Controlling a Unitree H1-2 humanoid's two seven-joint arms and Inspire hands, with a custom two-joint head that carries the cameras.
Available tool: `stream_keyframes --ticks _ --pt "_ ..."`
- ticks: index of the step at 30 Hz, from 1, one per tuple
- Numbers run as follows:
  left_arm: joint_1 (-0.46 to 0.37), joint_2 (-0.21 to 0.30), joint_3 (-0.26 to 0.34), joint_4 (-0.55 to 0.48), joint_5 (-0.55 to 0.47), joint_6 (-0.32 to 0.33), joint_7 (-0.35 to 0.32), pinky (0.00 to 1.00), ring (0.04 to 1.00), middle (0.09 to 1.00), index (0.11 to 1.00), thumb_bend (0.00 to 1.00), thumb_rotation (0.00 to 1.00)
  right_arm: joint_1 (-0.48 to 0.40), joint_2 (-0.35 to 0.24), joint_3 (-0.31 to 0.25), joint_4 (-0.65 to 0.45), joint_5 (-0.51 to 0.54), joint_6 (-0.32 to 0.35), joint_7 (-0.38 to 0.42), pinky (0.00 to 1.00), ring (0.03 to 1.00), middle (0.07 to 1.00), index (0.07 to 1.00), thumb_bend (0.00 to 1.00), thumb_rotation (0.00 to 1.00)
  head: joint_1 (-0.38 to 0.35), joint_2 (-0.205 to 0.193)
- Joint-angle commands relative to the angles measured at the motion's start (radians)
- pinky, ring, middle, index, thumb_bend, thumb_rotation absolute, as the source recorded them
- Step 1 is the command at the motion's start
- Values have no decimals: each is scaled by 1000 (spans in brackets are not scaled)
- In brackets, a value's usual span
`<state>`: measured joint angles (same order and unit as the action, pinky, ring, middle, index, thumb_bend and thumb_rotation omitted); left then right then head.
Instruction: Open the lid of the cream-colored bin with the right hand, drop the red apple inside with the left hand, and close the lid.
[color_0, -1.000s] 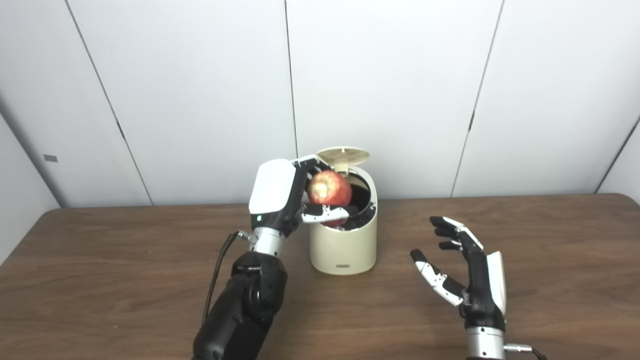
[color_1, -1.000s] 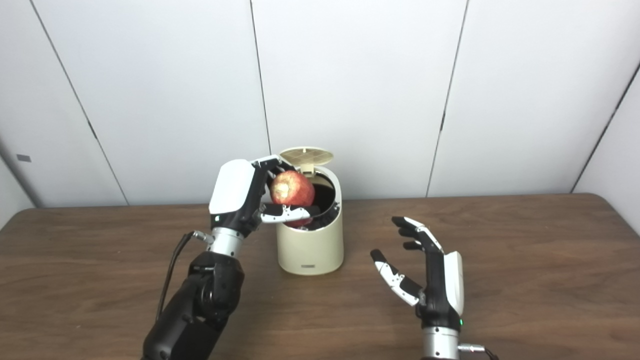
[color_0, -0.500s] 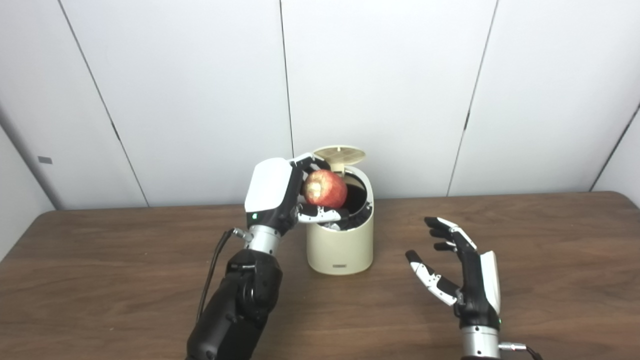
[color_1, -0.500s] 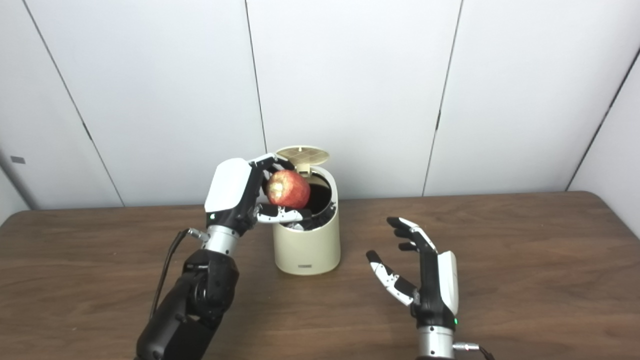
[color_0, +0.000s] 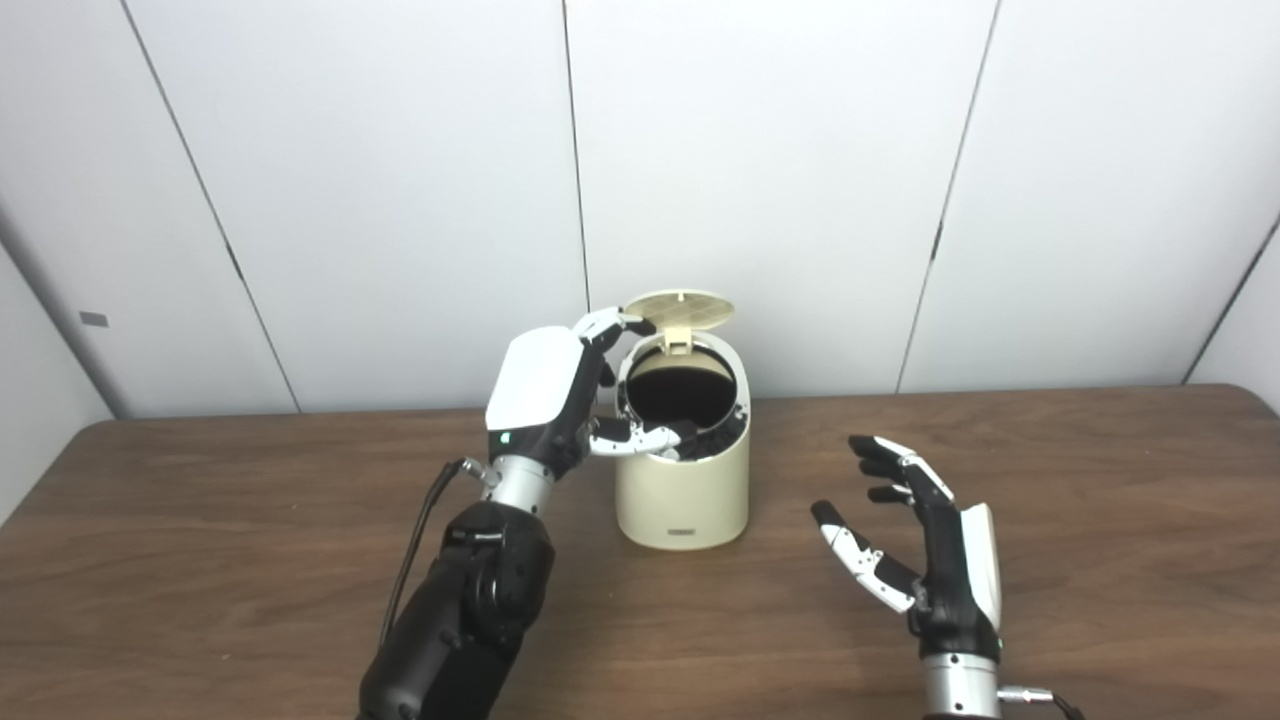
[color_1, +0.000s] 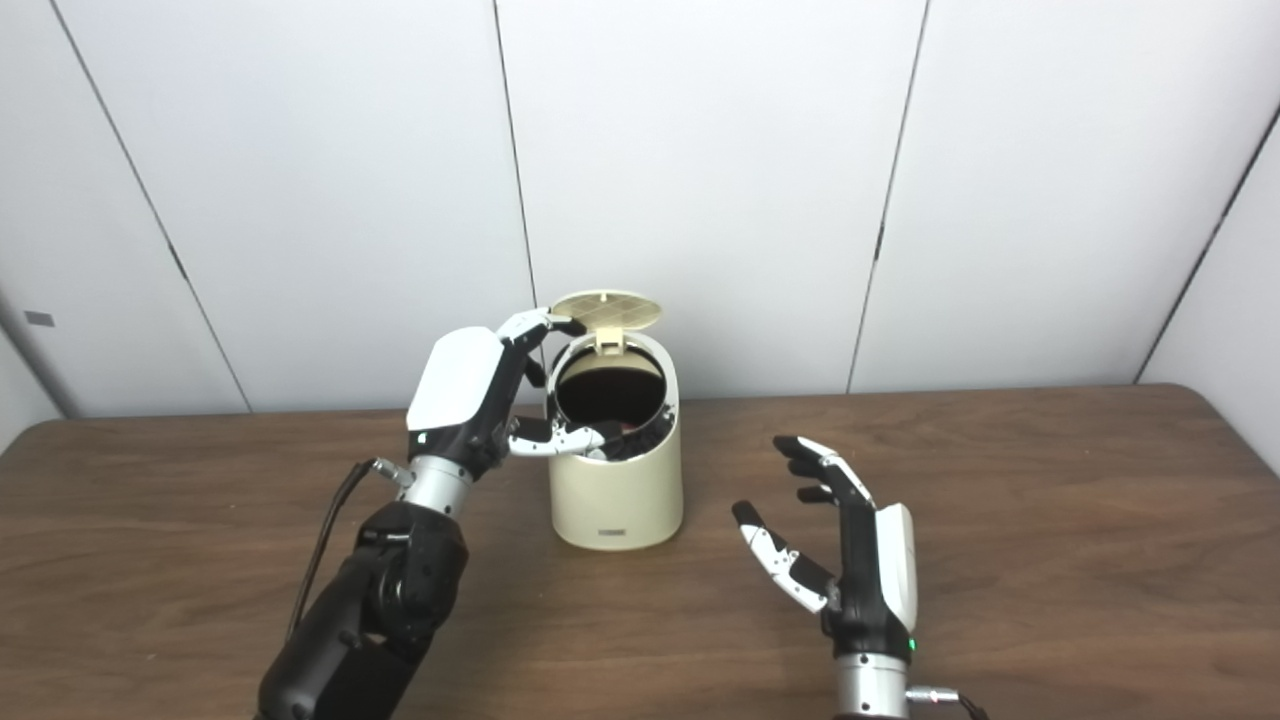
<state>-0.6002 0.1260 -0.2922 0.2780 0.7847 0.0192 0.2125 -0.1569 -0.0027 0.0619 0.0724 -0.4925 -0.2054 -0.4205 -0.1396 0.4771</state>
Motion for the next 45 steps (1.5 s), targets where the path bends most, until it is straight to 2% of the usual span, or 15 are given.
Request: stream_keyframes --ticks 1,5,7,8,9,11,13,15,23,28,32,35,37,40,45 --pt "-37 7 -11 -20 8 -13 -4 626 781 863 847 1000 212 26 13 12 15 -7 -23 -4 612 718 736 712 278 294 -1 1" --pt "-35 7 -11 -31 -2 -11 -1 601 753 835 822 1000 181 27 13 10 15 2 -24 -1 619 723 741 714 276 264 0 2" --pt "-31 0 2 -47 -32 3 -21 385 516 727 751 1000 153 25 11 11 17 -3 -21 -2 617 720 739 714 277 276 4 0" --pt "-23 -16 28 -62 -79 19 -35 341 465 703 735 1000 145 24 10 12 19 -6 -21 -3 616 720 739 714 277 278 5 -1" --pt "-18 -28 46 -70 -113 30 -44 290 399 586 679 955 92 23 9 12 21 -7 -21 -3 617 721 739 714 277 288 5 -2" --pt "2 -72 118 -82 -253 9 -40 256 352 515 613 910 37 20 9 12 23 -6 -18 -1 618 723 739 714 278 299 6 -3" --pt "28 -112 203 -94 -420 -34 -50 295 384 468 538 601 7 18 9 12 25 -4 -13 2 620 724 739 713 280 308 8 -6" --pt "52 -133 273 -101 -567 -89 -75 351 435 488 492 529 1 18 8 13 25 -4 -8 6 622 726 740 714 279 314 8 -7" --pt "148 -130 363 -225 -819 -130 -167 316 407 482 521 501 0 14 -2 11 34 6 -17 10 622 728 741 716 276 289 21 -13" --pt "213 -77 371 -276 -907 -173 -241 292 400 490 524 499 0 12 -5 8 44 6 -23 7 605 716 733 709 276 271 22 -16" --pt "273 -54 405 -293 -900 -213 -226 302 399 483 532 497 0 12 -7 1 33 32 -48 7 603 710 729 705 296 271 30 -12" --pt "302 -39 421 -279 -863 -254 -209 370 438 485 501 508 0 2 -25 5 -2 15 -48 15 628 726 743 723 300 394 31 -9" --pt "318 -17 421 -265 -823 -285 -207 484 553 583 497 492 56 -12 -48 14 -23 -14 -60 17 667 754 768 753 311 548 29 -7" --pt "339 8 412 -261 -779 -300 -209 576 630 649 498 484 77 -41 -95 23 -43 -24 -77 48 725 808 829 811 385 750 26 -6" --pt "353 35 395 -241 -802 -265 -242 599 653 670 498 484 79 -101 -143 21 -124 -32 -11 133 792 869 886 881 539 877 21 -6"
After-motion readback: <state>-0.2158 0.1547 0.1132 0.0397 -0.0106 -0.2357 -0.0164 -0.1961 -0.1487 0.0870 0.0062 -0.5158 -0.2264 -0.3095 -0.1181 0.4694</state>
